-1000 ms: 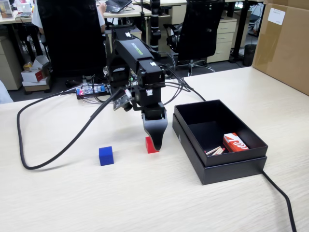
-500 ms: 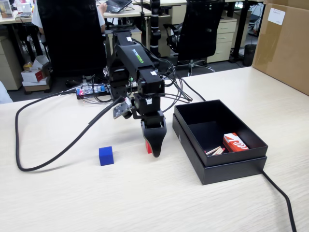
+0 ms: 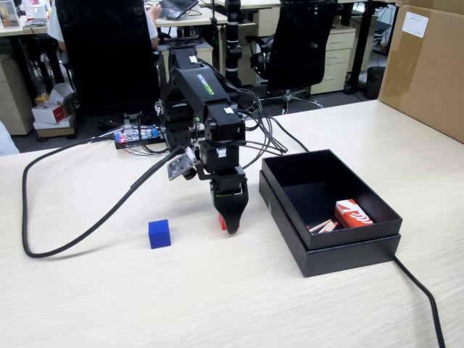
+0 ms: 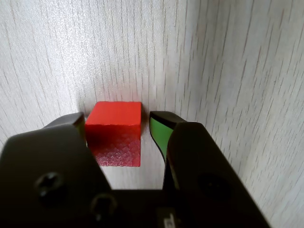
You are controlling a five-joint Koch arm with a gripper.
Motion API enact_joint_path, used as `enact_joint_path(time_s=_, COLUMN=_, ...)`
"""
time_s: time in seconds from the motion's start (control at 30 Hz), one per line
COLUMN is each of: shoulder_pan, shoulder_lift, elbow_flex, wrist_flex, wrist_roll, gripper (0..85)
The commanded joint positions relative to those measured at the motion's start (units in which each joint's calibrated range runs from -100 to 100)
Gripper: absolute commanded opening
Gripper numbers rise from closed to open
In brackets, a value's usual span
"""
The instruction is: Put the red cube on top of the blue cube
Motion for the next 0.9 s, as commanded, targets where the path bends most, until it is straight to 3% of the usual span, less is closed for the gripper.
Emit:
enact_joint_path(time_s=0.0, shoulder_pan=-0.4, shoulder_lift=-0.3, elbow_flex=2.9, wrist_flex=-0.3, wrist_roll=-0.6, gripper=22.3)
enact_joint_path(time_s=0.13, shoulder_pan=-0.5, shoulder_lift=-0.4, elbow_flex=2.9, wrist_flex=-0.2, wrist_roll=-0.6, gripper=13.0)
enact_joint_path(time_s=0.2, shoulder_pan=-0.6, shoulder_lift=-0.9, elbow_flex=3.1, wrist_flex=0.2, wrist_roll=-0.6, gripper=0.8)
enact_joint_path(time_s=0.53, shoulder_pan=-1.2, shoulder_lift=-15.1, elbow_flex=0.7, wrist_flex=0.2, wrist_roll=-1.5, gripper=0.9)
enact_joint_path(time_s=0.87, shoulder_pan=-4.4, shoulder_lift=-32.8, elbow_flex=-3.8, wrist_flex=0.3, wrist_roll=-6.7, gripper=0.9)
